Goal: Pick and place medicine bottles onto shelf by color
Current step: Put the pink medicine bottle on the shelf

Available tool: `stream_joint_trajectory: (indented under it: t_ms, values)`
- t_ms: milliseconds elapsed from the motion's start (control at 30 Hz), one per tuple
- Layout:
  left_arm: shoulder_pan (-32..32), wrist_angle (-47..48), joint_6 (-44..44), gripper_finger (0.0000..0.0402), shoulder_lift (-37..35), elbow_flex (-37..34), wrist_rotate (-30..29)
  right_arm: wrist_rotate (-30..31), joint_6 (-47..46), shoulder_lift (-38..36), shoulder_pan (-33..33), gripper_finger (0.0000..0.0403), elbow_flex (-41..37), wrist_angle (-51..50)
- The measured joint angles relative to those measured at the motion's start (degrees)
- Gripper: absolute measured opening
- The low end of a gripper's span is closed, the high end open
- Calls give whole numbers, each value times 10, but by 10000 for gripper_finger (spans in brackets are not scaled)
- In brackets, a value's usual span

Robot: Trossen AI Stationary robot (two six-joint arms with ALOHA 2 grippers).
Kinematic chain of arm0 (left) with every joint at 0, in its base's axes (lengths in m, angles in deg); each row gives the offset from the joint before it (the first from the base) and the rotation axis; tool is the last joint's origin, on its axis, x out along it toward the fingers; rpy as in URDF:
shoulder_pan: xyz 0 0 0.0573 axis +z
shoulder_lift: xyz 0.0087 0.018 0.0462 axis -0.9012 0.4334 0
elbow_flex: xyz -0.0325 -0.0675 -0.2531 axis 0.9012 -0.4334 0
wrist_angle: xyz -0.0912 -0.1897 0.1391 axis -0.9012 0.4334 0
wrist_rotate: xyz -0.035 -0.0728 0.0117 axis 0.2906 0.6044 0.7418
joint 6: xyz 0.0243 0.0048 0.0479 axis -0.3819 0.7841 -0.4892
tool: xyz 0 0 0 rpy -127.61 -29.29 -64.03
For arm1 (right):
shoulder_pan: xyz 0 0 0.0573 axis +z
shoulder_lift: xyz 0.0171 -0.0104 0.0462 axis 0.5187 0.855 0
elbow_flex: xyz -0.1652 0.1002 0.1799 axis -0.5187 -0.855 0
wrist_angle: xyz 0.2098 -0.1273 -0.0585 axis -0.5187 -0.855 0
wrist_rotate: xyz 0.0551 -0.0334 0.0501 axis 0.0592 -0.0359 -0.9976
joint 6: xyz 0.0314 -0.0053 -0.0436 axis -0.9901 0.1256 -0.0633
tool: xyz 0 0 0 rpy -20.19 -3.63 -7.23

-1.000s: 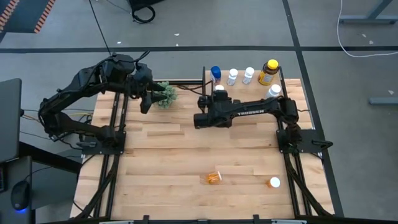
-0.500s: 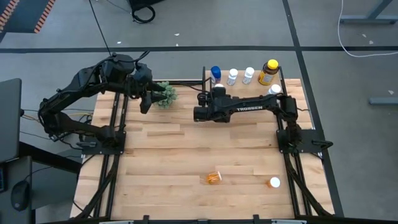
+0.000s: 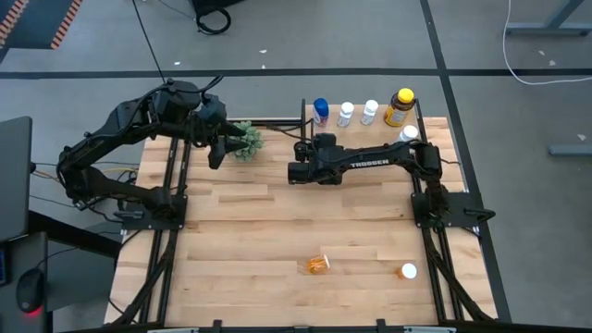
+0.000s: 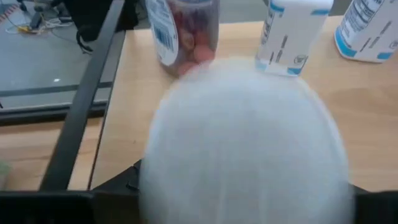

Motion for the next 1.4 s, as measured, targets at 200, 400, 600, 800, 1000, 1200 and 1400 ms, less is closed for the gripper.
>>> stream_joint_trajectory:
  t_ms: [200, 400, 600, 800, 1000, 1200, 1400]
  values:
    - [0, 0, 0, 190, 0, 0, 0, 3, 4, -2, -2, 231, 1, 0]
    - [0, 0, 4, 190, 0, 0, 0, 8, 15, -2, 0, 232, 1, 10]
    - [-1, 0, 13, 190, 0, 0, 0, -2, 39, -2, 11, 233, 1, 19]
    - [-1, 0, 15, 190, 0, 0, 0, -15, 39, -2, 38, 233, 27, -8]
    - [-1, -1, 15, 190, 0, 0, 0, -50, 63, -2, 75, 232, 102, -70]
    - [-1, -1, 16, 190, 0, 0, 0, -252, 122, -3, 116, 232, 150, -88]
    - [-1, 0, 33, 190, 0, 0, 0, -444, 132, -3, 152, 232, 114, -93]
